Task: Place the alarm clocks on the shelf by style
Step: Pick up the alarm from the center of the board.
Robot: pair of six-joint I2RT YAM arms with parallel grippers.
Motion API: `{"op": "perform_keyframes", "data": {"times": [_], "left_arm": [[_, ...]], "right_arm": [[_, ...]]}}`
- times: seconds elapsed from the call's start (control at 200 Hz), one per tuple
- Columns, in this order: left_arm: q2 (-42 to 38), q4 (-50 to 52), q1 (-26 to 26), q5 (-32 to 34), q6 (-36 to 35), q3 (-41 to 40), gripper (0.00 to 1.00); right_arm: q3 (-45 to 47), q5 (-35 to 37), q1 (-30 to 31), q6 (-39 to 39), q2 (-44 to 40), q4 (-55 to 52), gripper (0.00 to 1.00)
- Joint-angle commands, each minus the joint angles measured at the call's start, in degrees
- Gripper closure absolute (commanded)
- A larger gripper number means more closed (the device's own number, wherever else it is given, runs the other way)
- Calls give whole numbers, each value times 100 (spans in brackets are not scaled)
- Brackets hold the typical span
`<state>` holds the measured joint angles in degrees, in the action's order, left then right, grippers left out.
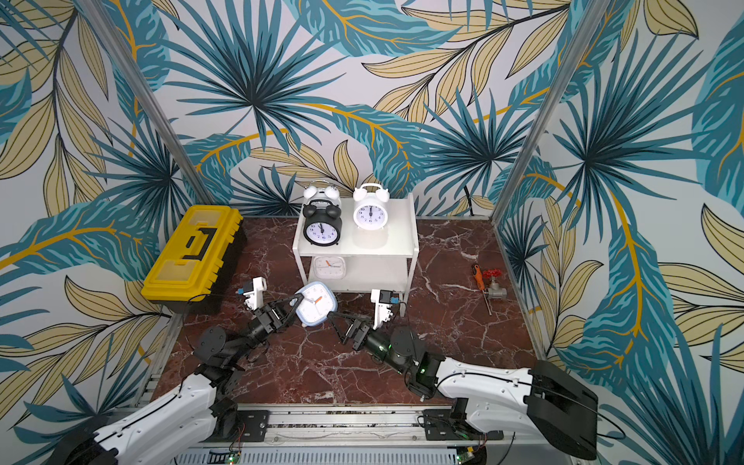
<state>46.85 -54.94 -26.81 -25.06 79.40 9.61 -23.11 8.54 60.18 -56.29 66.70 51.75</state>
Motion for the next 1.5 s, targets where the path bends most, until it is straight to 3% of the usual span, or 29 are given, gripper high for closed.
{"op": "perform_keyframes", "data": {"times": [0.0, 0.09, 0.185, 0.431, 0.566, 0.646, 0.711, 0.816, 0.987, 1.082, 1.132, 1.242, 1.307, 1.492], "left_arm": [[-58, -509, -31, 37, 106, -114, 74], [-49, -509, -27, 78, 87, -101, 75], [-8, -527, -30, 83, 86, -98, 75], [85, -623, -35, 56, 83, -112, 75], [69, -568, -35, 54, 43, -130, 75], [56, -467, -35, 54, -20, -140, 74], [22, -273, -27, 77, -136, -105, 64], [-216, 686, 91, -258, -491, 174, 27], [-794, 2721, 257, -874, -1577, 964, 6], [-973, 2958, 320, -1130, -1774, 1121, 6], [-978, 2706, 319, -1328, -1718, 1106, 6], [-771, 2277, 317, -1784, -1601, 1115, 7], [-563, 2011, 322, -2053, -1510, 1131, 9], [-181, 1309, 324, -2335, -1172, 983, 33]], "right_arm": [[-154, -69, 61, -42, 418, 945, 15], [-123, -115, 124, -28, 740, 1581, 17], [-279, -199, 184, 5, 933, 1578, 21], [-499, -256, 197, 60, 1090, 1424, 44], [-527, -274, 197, 14, 1087, 1285, 63], [-603, -327, 198, 13, 1058, 1049, 67], [-727, -443, 195, 76, 916, 590, 70], [-922, -701, 131, 215, 581, -358, 75], [-1226, -1623, -205, 453, -35, -1942, 78], [-1323, -2745, -668, 544, -205, -2482, 77], [-1217, -3733, -963, 393, -139, -2030, 77], [-1116, -5052, -1553, -184, 191, -1107, 76], [-1225, -5461, -1696, -203, 281, -1116, 76], [-1509, -5755, -1827, 309, 246, -1952, 76]]}}
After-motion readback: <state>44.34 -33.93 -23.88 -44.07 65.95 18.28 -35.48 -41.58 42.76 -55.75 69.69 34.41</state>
